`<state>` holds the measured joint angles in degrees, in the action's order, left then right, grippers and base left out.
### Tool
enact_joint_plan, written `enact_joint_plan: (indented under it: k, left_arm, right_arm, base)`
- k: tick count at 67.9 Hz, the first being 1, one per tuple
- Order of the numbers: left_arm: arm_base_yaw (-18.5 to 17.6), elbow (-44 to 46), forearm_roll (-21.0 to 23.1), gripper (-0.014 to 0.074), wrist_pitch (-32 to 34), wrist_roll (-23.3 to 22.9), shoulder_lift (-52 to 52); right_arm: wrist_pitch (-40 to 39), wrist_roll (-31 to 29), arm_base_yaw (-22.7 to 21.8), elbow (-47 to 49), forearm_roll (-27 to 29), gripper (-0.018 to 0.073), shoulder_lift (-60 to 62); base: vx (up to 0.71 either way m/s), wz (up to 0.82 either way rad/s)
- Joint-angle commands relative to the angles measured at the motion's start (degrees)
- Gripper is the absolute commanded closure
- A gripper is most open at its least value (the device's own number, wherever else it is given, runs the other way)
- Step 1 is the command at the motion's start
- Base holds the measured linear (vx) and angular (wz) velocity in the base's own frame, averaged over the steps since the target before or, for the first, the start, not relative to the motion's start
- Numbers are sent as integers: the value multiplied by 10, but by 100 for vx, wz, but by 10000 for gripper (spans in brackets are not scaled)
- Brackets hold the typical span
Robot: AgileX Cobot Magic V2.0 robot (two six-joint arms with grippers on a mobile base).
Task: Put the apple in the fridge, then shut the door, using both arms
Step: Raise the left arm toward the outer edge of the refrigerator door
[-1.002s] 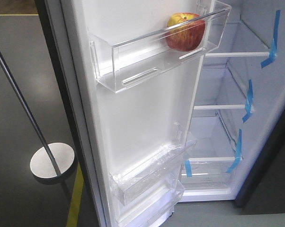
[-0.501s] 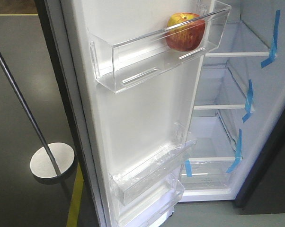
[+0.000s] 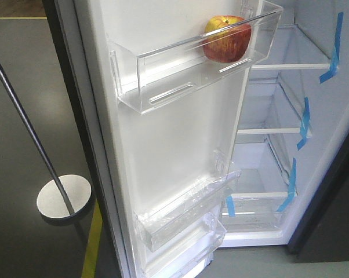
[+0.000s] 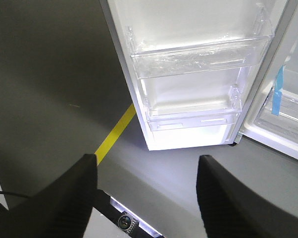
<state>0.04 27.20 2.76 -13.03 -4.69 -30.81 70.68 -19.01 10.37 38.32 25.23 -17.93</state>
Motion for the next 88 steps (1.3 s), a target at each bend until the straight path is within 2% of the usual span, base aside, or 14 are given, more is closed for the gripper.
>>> enact_joint_plan:
  k: [1, 10, 19, 32, 40, 50, 58, 64, 75, 88]
  left_arm:
    - [-1, 76, 2, 603, -44, 42, -89]
    - [-1, 165, 4, 603, -132, 67, -203]
    - [-1, 243, 4, 603, -178, 67, -307]
    - [-1, 337, 7, 603, -187, 67, -429]
    - [-1, 385, 41, 603, -187, 93, -492]
    - [-1, 434, 113, 603, -185, 160, -553]
    - [-1, 468, 201, 603, -186, 210, -598]
    - [-2, 491, 276, 603, -193, 269, -628]
    - [-2, 520, 397, 603, -210, 344, -668]
    - [-2, 526, 491, 603, -221, 414, -687]
  right_arm:
    - [-27, -6, -1, 13, 11, 137, -7]
    - [-27, -6, -1, 13, 11, 137, -7]
    - [-27, -6, -1, 13, 11, 137, -7]
    - [-27, -6, -1, 13, 11, 137, -7]
    - [-27, -6, -1, 13, 11, 137, -7]
    - [-24, -6, -1, 13, 11, 137, -7]
    - [-24, -6, -1, 13, 11, 137, -7]
    - [-24, -6, -1, 13, 11, 137, -7]
    - [-24, -6, -1, 13, 11, 137, -7]
    - [-24, -6, -1, 13, 11, 137, -7]
  base:
    - [0, 0]
    - [0, 0]
    - [0, 0]
    - [0, 0]
    - [0, 0]
    - [0, 0]
    - [0, 0]
    - [0, 0]
    - [0, 0]
    - [0, 0]
